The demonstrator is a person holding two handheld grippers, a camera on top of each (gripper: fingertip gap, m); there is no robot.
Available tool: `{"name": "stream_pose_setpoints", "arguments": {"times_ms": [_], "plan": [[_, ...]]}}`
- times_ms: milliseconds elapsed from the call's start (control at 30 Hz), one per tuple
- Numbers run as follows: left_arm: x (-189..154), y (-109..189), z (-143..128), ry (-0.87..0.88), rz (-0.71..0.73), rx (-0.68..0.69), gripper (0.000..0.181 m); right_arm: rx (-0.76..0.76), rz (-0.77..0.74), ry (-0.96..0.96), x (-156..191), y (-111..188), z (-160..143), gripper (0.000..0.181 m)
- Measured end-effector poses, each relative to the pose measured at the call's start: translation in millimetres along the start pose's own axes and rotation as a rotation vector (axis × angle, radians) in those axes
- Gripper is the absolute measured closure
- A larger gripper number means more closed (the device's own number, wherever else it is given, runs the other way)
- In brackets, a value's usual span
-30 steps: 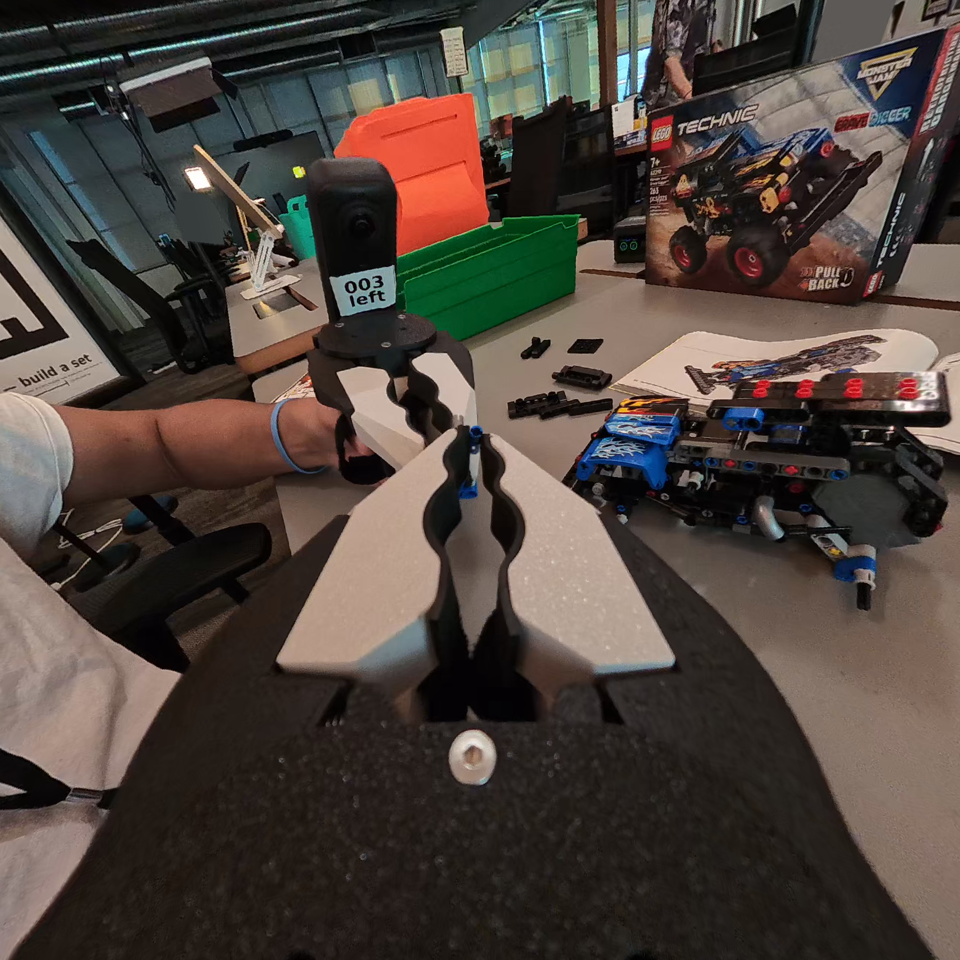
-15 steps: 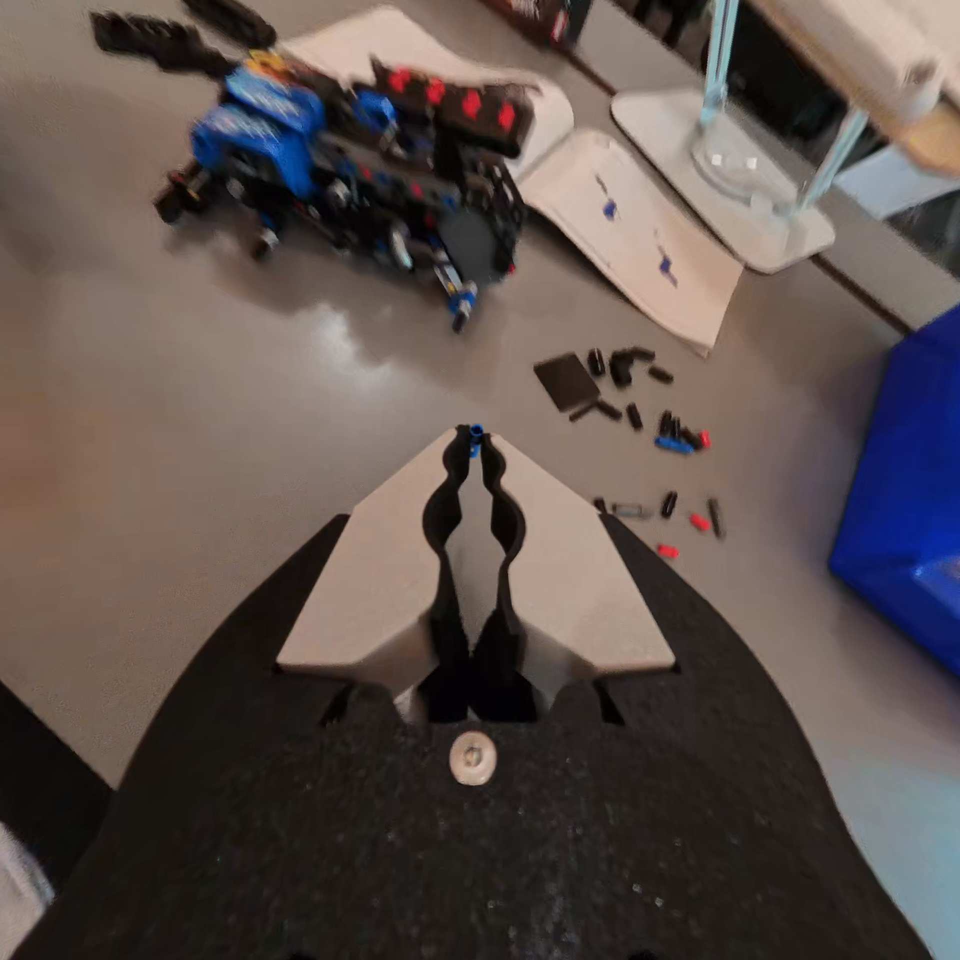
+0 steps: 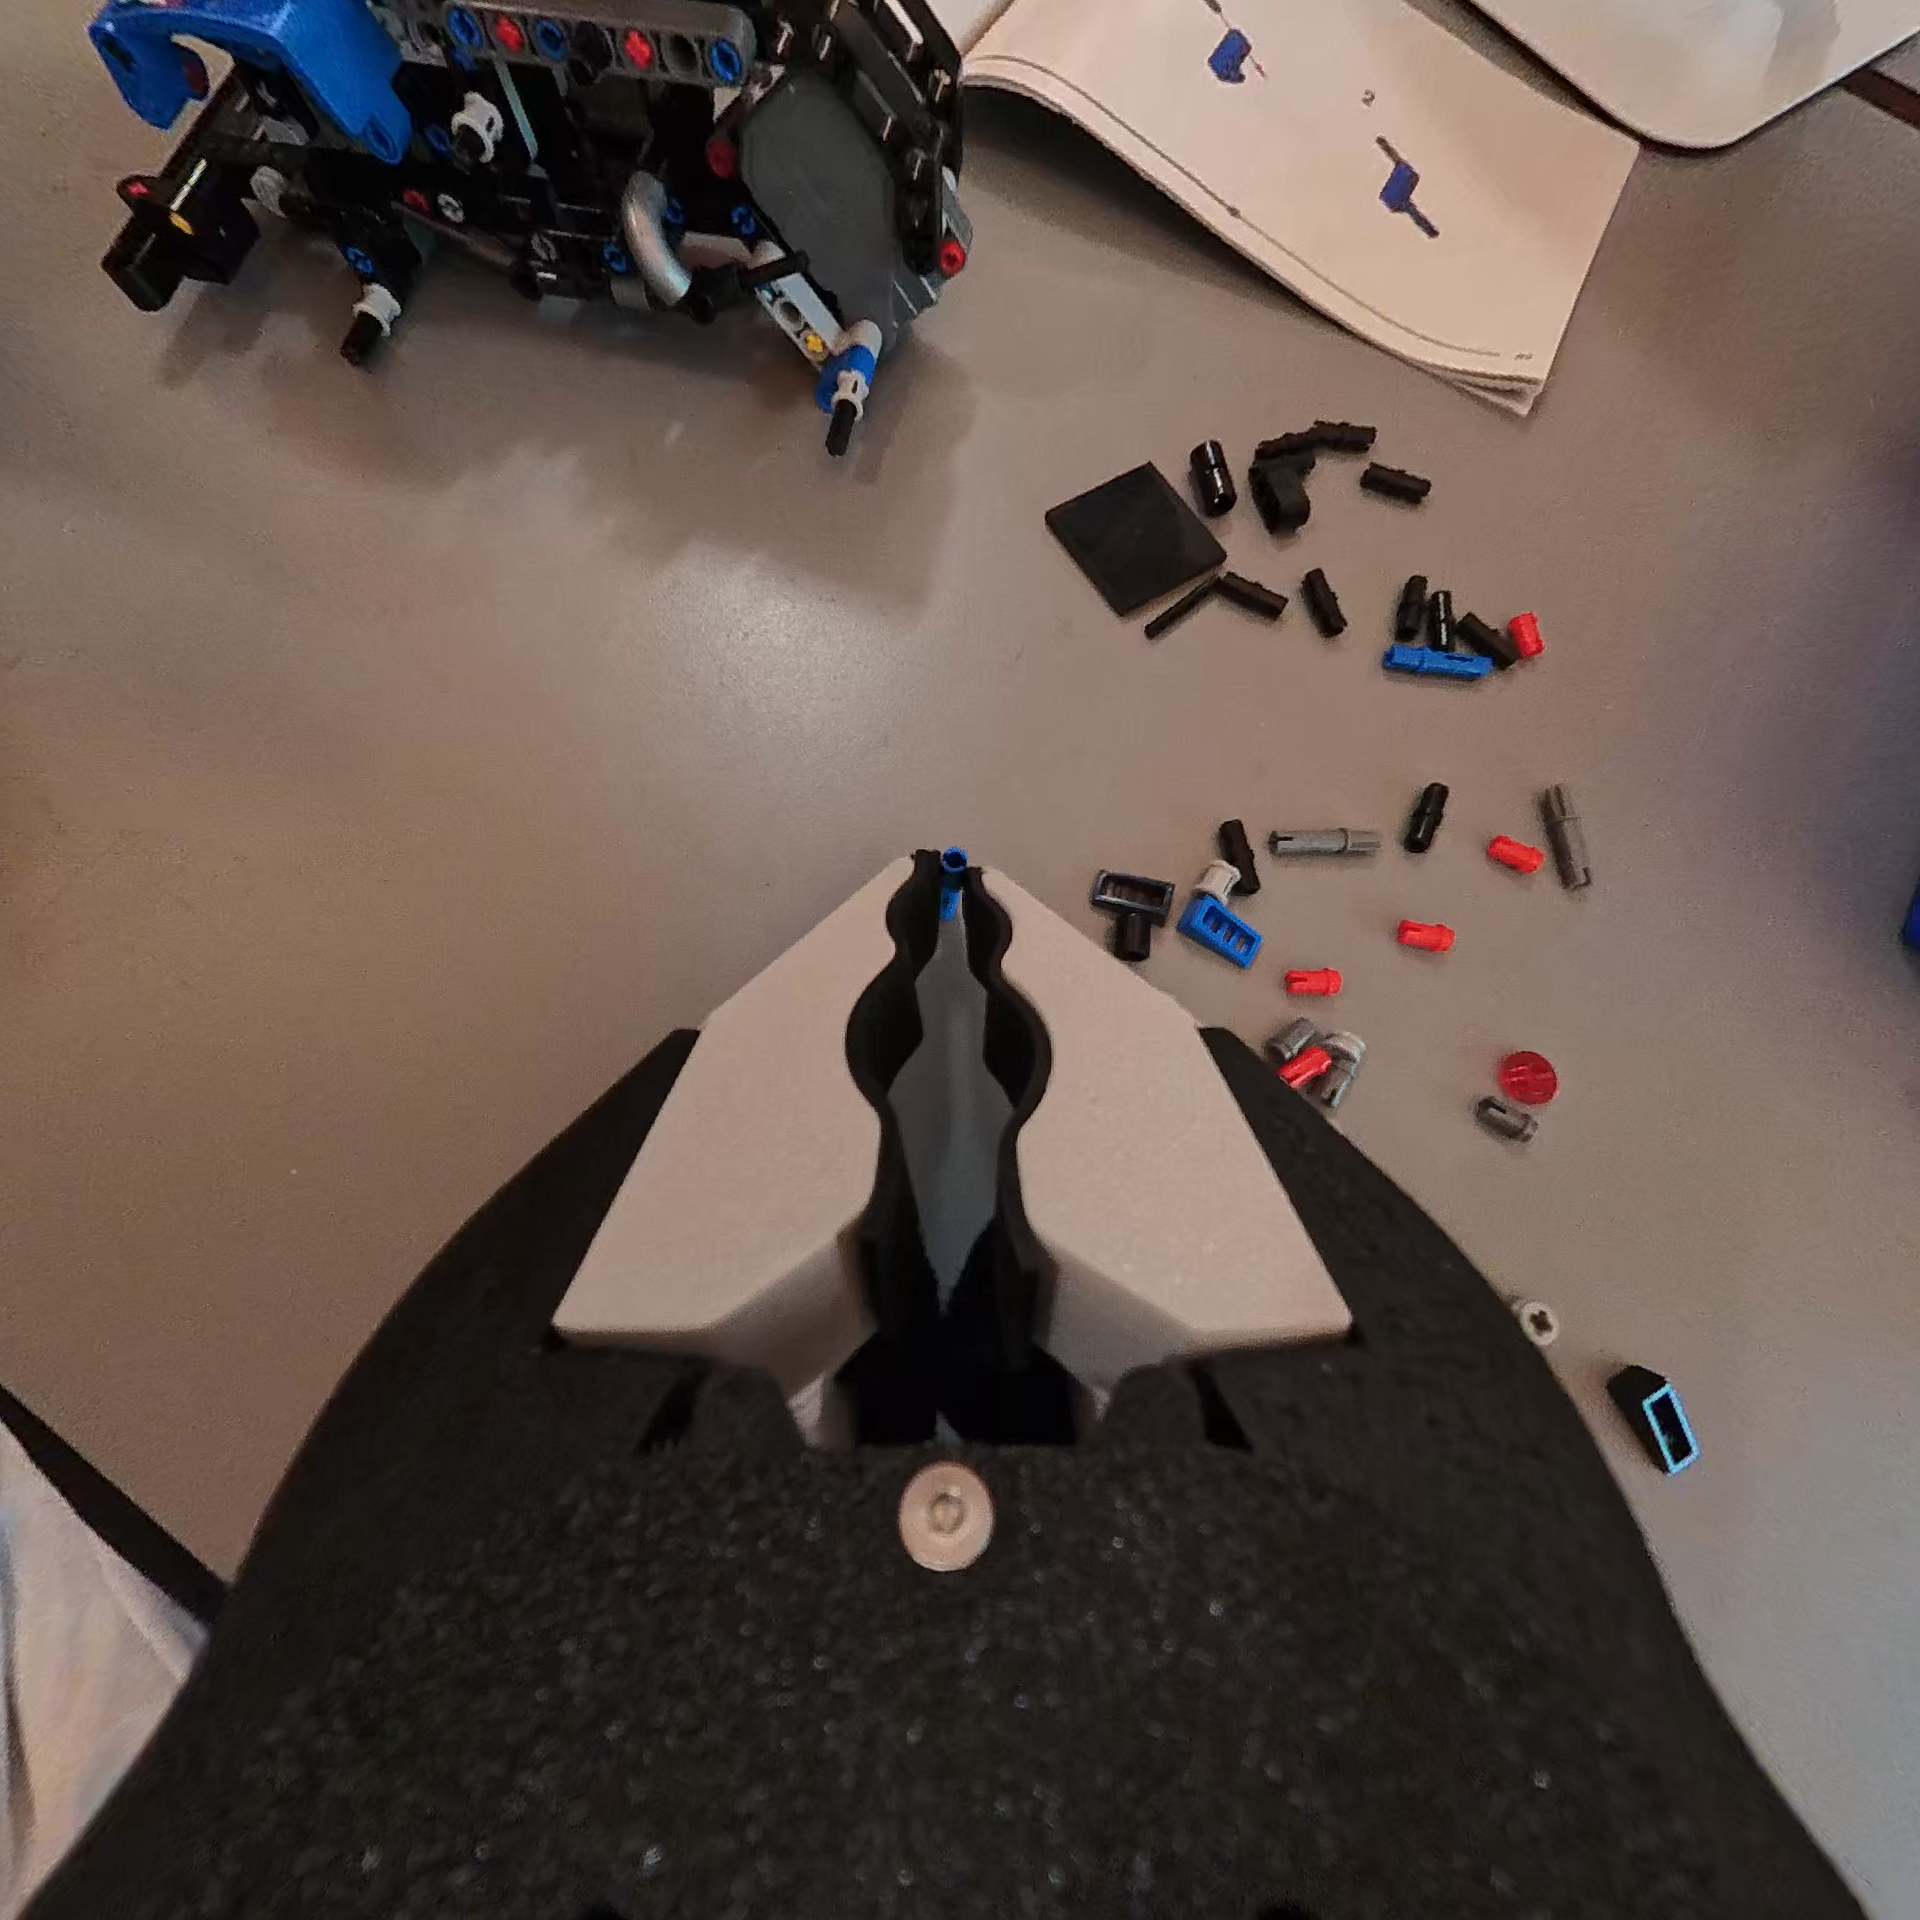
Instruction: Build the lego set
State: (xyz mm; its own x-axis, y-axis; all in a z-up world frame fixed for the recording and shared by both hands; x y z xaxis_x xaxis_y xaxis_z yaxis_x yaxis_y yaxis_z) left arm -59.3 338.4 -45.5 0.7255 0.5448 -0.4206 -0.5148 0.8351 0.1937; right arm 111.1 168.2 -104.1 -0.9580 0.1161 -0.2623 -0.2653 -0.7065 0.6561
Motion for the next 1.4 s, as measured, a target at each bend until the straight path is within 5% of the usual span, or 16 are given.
{"name": "stream_pose_setpoints", "arguments": {"times_ms": [1033, 1233, 1400], "plan": [[-3, 0, -1, -0.007, -0.011, 0.007, 0.174, 0.050, 0.020, 0.017, -2, 3, -4, 0.163], [-4, 0, -1, -0.011, -0.011, 0.015, 0.173, -0.016, 0.159, -0.028, 17, 27, -16, 0.162], [4, -8, -13, -0.078, 0.101, 0.103, 0.174, -0.036, 0.131, -0.036, 27, 28, -21, 0.165]]}}
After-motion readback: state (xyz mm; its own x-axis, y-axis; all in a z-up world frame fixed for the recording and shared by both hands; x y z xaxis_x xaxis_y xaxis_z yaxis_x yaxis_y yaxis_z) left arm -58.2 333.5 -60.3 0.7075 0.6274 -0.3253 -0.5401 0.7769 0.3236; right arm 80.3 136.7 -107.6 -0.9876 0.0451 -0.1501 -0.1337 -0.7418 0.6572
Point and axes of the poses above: each gripper's, where its closed fingertips meet, y back along the fingers, z out of its top, x = y × z across the jaws, the point moved 4 cm from there along y, back along the fingers, and after that the axes turned 14 degrees about y, right-handed, at the moved point
